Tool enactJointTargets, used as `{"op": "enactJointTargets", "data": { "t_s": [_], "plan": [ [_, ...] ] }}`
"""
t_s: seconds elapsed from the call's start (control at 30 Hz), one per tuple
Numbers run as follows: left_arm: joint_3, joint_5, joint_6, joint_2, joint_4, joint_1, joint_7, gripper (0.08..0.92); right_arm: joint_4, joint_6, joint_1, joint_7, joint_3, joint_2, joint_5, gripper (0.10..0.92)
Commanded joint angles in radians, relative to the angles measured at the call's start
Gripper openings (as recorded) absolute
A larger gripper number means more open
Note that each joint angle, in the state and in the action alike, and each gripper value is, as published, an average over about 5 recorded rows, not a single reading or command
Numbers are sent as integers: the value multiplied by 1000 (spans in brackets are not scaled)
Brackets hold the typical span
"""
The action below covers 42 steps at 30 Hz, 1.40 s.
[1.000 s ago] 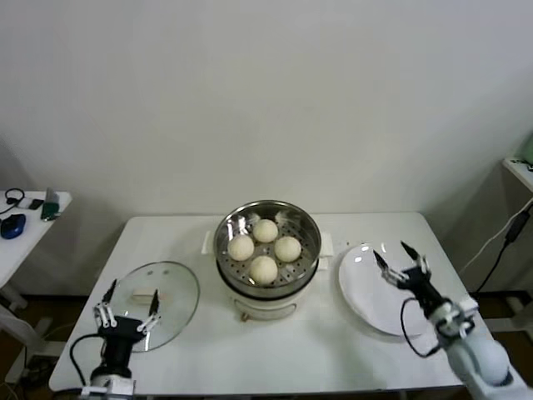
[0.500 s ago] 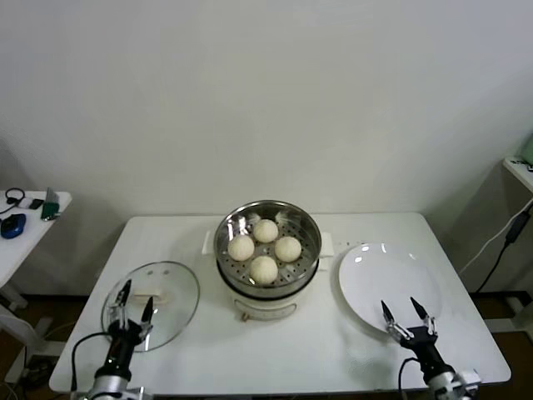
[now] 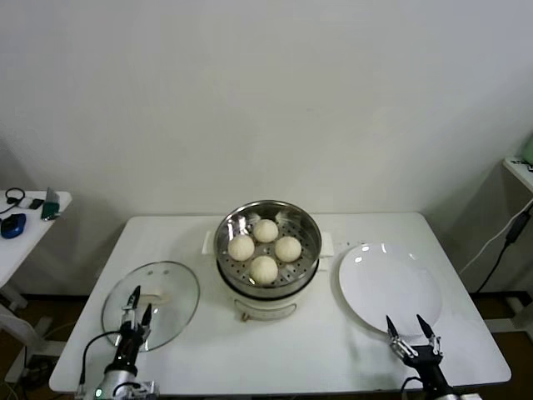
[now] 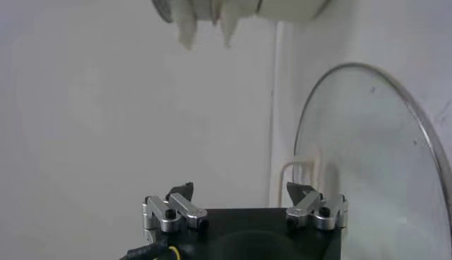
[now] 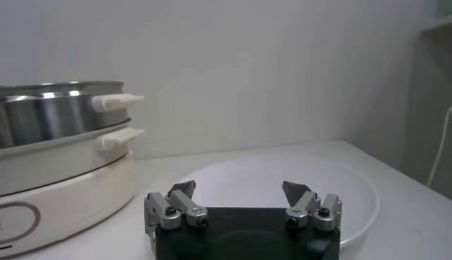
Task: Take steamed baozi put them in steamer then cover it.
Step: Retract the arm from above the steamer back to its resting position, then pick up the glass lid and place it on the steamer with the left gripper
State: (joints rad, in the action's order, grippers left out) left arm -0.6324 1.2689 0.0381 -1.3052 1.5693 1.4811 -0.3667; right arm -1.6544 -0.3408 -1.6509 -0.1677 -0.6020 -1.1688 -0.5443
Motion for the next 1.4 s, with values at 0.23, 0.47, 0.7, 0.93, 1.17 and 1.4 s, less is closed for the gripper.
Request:
{"op": "enactJointTargets", "data": {
  "t_s": [0.23,0.47,0.7,0.93,1.17,1.4],
  "plan": [
    [14,83,-15,16,-163,-159,-12,823,-26,-20,-42,-1,-18,-46,22,823],
    [9,85,-22,19,-191,-164,-12,804,-33,-34,-50,-1,-25,-50,22,823],
    [6,76,-32,9,-176,-139,-12,627,-30,-41,-49,-1,-22,-54,25,823],
    [8,75,-36,-12,-173,-140,-11,428,-35,-41,-47,-1,-20,-61,28,823],
    [11,47,-47,-18,-137,-137,-6,220,-48,-34,-44,1,-25,-65,39,823],
    [24,-123,-152,46,138,-87,78,131,-83,25,-44,53,-54,-72,107,823]
  ]
}}
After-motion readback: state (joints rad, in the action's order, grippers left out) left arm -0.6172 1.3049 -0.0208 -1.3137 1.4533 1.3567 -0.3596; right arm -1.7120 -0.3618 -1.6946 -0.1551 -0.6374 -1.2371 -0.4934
